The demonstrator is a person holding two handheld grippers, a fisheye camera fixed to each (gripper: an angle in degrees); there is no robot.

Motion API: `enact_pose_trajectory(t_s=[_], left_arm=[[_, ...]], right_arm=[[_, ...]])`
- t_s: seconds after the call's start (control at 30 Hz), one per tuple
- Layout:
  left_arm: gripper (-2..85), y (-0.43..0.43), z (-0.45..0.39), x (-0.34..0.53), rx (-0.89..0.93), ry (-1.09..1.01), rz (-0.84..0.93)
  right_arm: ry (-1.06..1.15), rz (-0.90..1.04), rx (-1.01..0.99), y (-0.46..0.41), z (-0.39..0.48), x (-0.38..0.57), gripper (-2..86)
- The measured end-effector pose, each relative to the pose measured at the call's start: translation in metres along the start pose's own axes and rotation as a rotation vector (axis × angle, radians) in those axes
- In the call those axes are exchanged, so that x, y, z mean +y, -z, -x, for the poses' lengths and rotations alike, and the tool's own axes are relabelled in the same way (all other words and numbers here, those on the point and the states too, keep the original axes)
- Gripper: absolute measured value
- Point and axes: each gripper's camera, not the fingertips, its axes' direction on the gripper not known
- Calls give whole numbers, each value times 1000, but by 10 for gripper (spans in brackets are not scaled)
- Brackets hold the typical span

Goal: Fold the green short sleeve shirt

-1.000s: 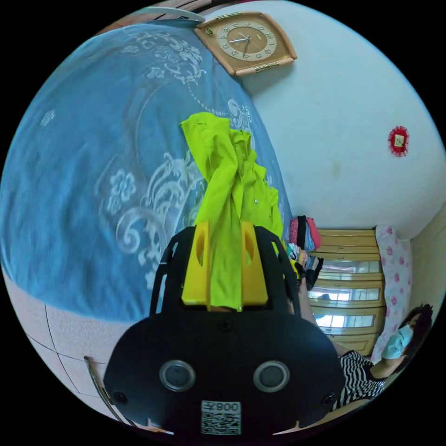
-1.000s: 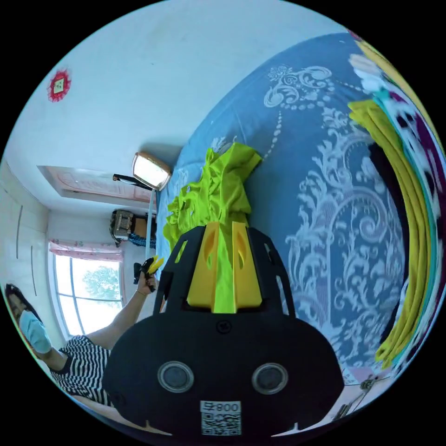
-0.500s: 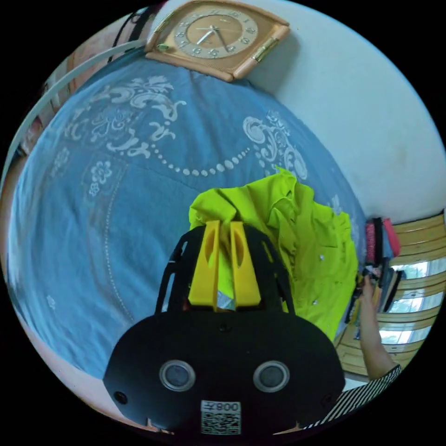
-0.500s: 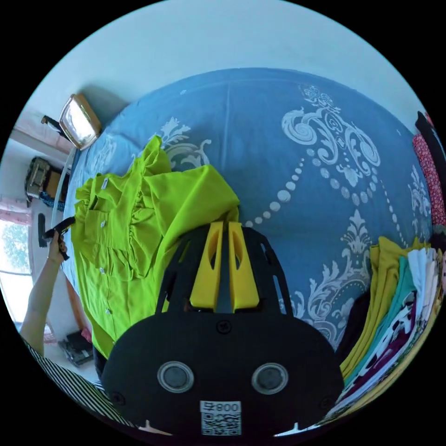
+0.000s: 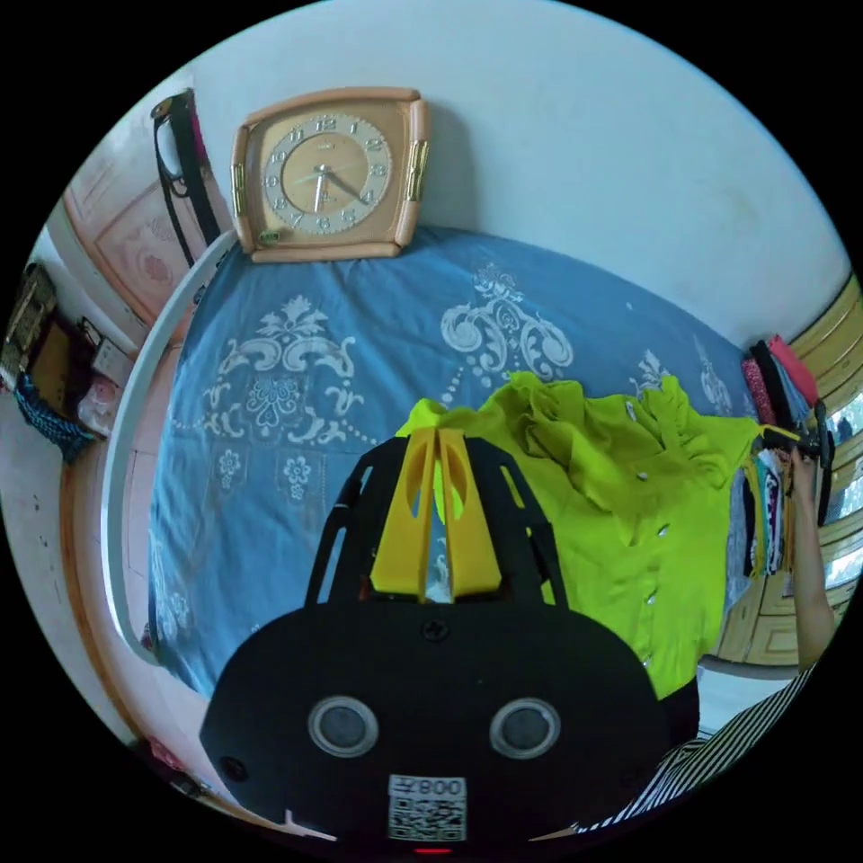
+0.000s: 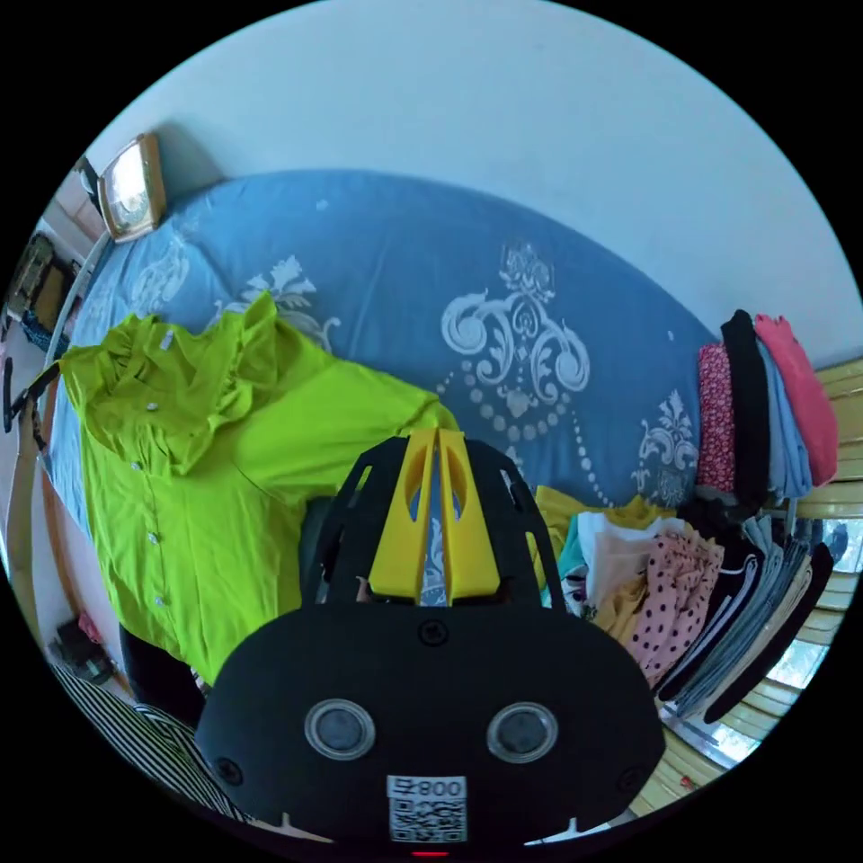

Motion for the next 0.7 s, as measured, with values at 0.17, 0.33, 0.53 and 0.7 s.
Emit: enact_pose_trajectory(t_s=[0.17, 0.33, 0.53, 0.7], left_arm=[[14, -39, 9, 1, 43, 110, 156], [35, -45, 25, 11, 79, 217, 184], [80, -29, 12, -25, 195, 131, 38], [91, -67, -33, -95, 137, 0, 110]], right_arm=[[-79, 206, -85, -50, -17, -10, 4], [-222, 176, -158, -48, -52, -1, 7], [-182, -109, -411, -8, -61, -26, 43], [39, -46, -418, -24, 5, -104, 64]])
